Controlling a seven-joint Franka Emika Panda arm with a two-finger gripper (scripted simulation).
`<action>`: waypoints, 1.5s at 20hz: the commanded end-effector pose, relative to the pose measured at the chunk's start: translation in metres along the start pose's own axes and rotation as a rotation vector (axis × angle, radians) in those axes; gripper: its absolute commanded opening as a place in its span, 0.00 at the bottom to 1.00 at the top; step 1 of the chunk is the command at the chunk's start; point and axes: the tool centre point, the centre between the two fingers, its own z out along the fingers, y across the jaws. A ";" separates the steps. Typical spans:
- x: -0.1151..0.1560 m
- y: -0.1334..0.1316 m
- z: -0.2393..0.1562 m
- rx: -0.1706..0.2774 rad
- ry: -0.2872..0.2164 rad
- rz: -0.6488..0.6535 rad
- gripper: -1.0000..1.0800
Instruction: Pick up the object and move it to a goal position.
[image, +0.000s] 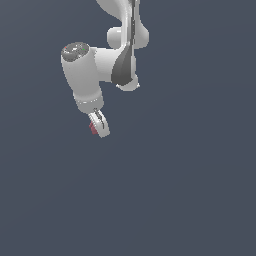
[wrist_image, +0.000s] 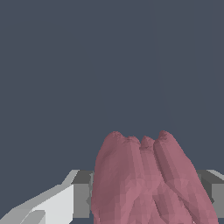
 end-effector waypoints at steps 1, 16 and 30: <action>0.005 0.009 -0.030 0.000 0.000 0.000 0.00; 0.033 0.049 -0.182 -0.002 0.001 0.001 0.00; 0.042 0.056 -0.220 -0.002 0.001 -0.002 0.00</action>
